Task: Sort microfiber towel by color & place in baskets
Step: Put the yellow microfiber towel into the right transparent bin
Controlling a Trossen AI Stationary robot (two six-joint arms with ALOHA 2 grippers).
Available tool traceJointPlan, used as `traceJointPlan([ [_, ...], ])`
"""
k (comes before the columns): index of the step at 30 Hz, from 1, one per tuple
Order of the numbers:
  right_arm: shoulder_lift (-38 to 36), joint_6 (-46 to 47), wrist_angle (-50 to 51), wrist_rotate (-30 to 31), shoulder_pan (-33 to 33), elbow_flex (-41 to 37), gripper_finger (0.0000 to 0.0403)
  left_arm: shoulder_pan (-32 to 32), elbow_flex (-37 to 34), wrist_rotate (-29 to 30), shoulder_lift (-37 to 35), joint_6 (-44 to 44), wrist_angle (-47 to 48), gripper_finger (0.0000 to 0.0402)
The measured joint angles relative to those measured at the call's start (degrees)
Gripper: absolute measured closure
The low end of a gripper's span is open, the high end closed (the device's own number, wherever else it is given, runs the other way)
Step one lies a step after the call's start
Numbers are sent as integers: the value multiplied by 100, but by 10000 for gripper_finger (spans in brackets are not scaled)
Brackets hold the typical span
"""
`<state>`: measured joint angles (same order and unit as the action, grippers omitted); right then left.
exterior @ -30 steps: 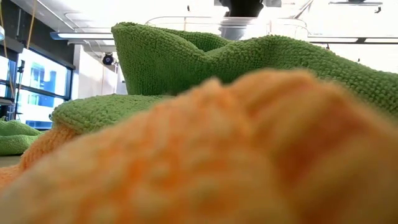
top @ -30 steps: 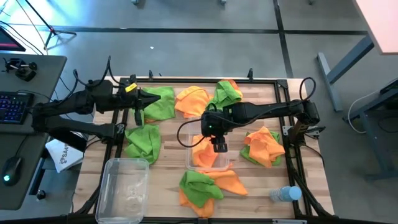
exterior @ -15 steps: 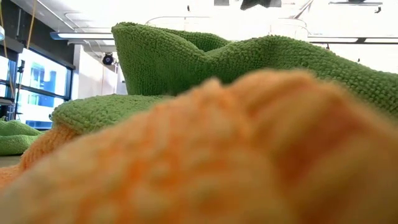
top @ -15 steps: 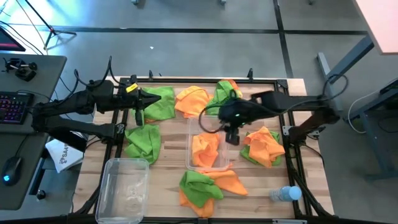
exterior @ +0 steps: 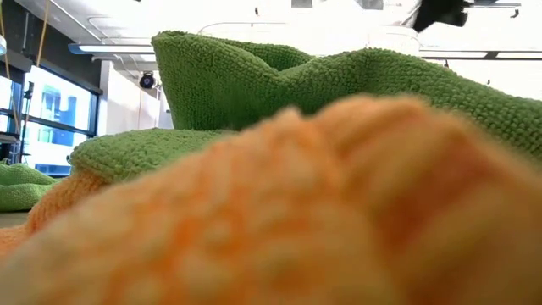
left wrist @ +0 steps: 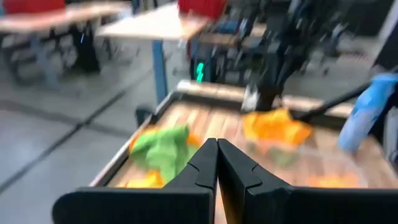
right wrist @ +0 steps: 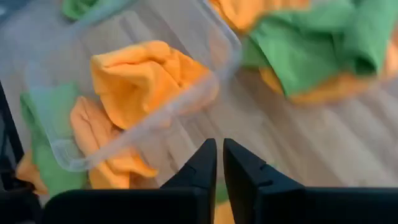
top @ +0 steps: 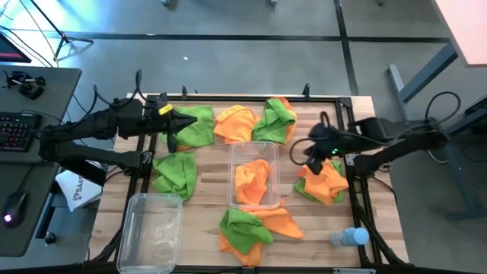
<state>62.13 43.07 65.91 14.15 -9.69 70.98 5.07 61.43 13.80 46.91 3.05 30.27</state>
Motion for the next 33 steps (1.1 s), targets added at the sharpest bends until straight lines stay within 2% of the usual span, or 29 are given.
traceJointPlan([
  [5,-902,-38,-250,737,-218,-635,397,82,792,420,490,869,1475,402],
  [10,-1621,-491,-652,792,-210,-1064,401,106,1594,602,1125,1362,2555,402],
  [13,-1912,-788,-817,789,-210,-1263,401,87,2003,435,1499,1252,3057,401],
  [15,-2040,-865,-852,791,-210,-1349,402,84,2242,284,1761,1520,3528,402],
  [18,-2159,-988,-881,792,-208,-1465,402,82,2461,202,2153,2511,4468,401],
  [23,-2162,-1221,-887,797,-206,-1536,402,82,2451,-138,2807,4824,6040,402],
  [28,-2132,-1525,-988,798,-206,-1538,402,-93,2032,-508,3005,5690,5262,402],
  [33,-2132,-1670,-944,786,-206,-1538,403,-304,1165,-491,3038,6780,5051,402],
])
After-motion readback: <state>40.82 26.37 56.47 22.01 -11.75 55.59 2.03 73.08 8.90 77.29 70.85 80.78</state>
